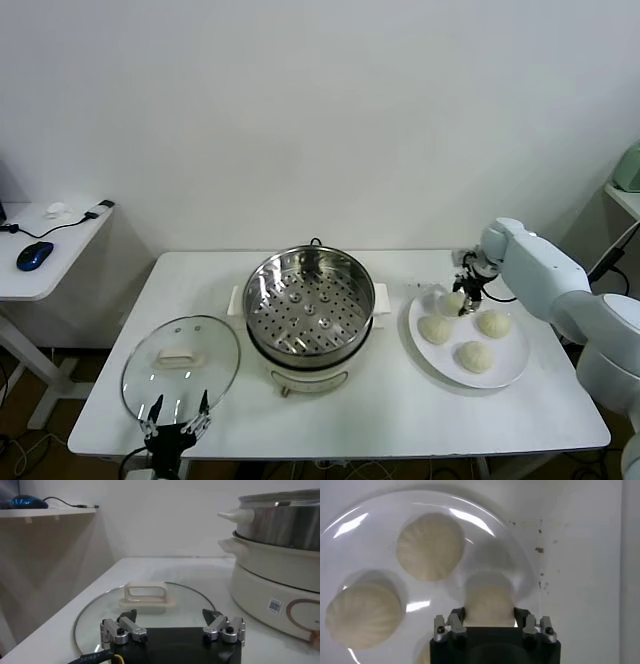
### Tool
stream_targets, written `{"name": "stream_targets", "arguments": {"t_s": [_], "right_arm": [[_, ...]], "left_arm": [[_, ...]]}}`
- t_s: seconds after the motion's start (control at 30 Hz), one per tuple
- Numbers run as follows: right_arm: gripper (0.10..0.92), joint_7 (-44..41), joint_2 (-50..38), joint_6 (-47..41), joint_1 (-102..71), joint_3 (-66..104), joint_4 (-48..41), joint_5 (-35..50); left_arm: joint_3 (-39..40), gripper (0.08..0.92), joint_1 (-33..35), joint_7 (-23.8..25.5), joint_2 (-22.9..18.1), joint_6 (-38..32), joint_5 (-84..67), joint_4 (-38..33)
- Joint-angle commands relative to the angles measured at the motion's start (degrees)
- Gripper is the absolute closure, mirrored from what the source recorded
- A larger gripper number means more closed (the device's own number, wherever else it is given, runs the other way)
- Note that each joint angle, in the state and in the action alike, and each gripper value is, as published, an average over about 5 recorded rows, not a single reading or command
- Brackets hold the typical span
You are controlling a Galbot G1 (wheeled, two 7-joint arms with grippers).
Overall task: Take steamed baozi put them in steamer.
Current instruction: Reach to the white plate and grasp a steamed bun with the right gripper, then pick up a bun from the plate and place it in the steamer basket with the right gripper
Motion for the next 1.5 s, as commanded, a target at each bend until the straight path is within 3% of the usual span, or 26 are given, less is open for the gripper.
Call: {"name": "stream_targets", "arguments": {"t_s": [0.03, 0.17, 0.33, 0.5, 0.6, 0.77, 1.03, 1.5], "right_arm": [[0.380, -1.3, -4.5, -1.5, 13.3, -12.5, 13.2, 12.0], [0.381, -2.9, -5.4, 0.2, 29.5, -26.2, 26.9, 22.4], [0.381, -4.1, 0.5, 4.7, 43.5, -32.8, 39.8, 29.7], [0.381, -5.3, 9.3, 14.5, 47.5, -33.7, 48.7, 30.4], [0.381, -4.4, 12.9, 22.4, 45.8, -33.9, 51.5, 25.7], [0.380, -2.9, 14.6, 32.2, 37.6, -30.9, 47.7, 13.2], [0.381, 1.0, 14.9, 35.9, 22.1, -23.6, 36.9, -3.4], [0.380, 4.7, 21.2, 39.0, 14.1, -16.1, 19.4, -11.8]], "left_arm": [[0.0, 0.177, 0.1, 0.0, 0.0, 0.0, 0.0, -0.2], [0.0, 0.177, 0.0, 0.0, -0.1, -0.1, 0.0, -0.5], [0.3, 0.177, -0.1, 0.0, -0.3, 0.0, 0.0, -0.7], [0.8, 0.177, 0.0, 0.0, -0.4, 0.0, 0.2, -0.7], [0.9, 0.177, -0.4, -0.3, -0.4, 0.1, 0.3, -0.2], [0.9, 0.177, -1.0, -0.7, -0.2, 0.3, 0.3, 0.1], [0.8, 0.177, -0.7, -0.9, 0.3, 0.1, 0.2, 0.1], [1.8, 0.177, -0.7, -1.1, 0.3, -0.3, 0.5, 0.7]]}}
